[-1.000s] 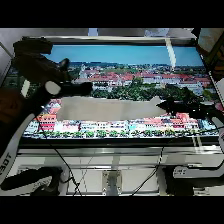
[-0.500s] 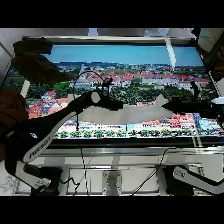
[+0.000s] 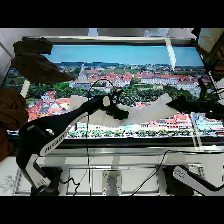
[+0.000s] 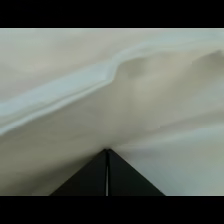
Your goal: Fold the shirts.
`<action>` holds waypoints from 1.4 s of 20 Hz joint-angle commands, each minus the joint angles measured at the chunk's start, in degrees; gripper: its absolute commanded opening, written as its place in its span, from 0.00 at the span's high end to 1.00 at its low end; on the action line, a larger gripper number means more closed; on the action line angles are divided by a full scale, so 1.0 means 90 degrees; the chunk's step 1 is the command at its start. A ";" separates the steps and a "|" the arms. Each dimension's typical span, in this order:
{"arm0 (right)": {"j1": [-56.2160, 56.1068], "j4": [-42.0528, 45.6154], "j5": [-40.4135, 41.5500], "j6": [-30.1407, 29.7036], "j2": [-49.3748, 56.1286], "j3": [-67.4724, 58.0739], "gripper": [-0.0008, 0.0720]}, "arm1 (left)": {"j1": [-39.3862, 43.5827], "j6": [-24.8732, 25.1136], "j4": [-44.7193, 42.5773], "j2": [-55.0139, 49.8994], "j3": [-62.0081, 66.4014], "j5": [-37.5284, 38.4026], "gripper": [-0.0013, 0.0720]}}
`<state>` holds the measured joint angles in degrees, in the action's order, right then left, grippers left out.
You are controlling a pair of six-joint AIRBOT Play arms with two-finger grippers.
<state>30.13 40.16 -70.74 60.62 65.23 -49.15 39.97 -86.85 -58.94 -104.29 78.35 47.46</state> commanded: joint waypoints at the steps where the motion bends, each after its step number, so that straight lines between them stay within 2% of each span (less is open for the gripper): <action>1: 0.0874 0.0056 0.0022 -0.0024 -0.0364 -0.0097 0.95 | 0.0219 -0.0029 0.0005 -0.0066 0.0083 0.0109 0.97; 4: 0.1591 -0.0231 0.0083 -0.0185 -0.0629 -0.0236 0.95 | 0.0471 0.0369 0.0656 -0.0063 0.0345 -0.0002 0.97; 9: 0.1331 -0.0248 -0.0083 -0.0214 -0.0639 -0.0401 0.95 | 0.0639 0.0828 0.0831 -0.0061 0.1936 0.0090 0.97; 12: 0.0658 -0.0313 -0.0226 -0.0211 -0.0639 -0.0401 0.95 | 0.0498 0.0712 -0.0294 -0.0049 0.3011 0.0335 0.97; 15: -0.0488 -0.0347 -0.0318 -0.0129 -0.0639 -0.0401 0.95 | 0.0219 -0.0136 -0.2188 -0.0041 0.3789 0.1020 0.97; 17: -0.1396 -0.0576 -0.0053 -0.0017 -0.0639 -0.0401 0.95 | -0.0024 -0.0563 -0.3383 0.0039 0.4051 0.1520 0.97; 19: -0.2390 -0.0911 0.0525 -0.0017 -0.0634 -0.0401 0.95 | -0.0301 -0.0746 -0.4158 0.0226 0.4085 0.1851 0.97; 21: -0.3361 -0.1190 0.1231 -0.0017 -0.0600 -0.0403 0.95 | -0.0583 -0.0755 -0.4486 0.0423 0.4085 0.2147 0.97; 28: -0.5649 -0.1817 0.3019 -0.0017 0.0287 -0.0401 0.95 | -0.1321 -0.0753 -0.4478 0.0894 0.4085 0.2608 0.97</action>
<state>-13.06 26.41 -51.77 60.42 64.45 -52.73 30.35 -93.23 -97.71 -97.73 114.96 68.75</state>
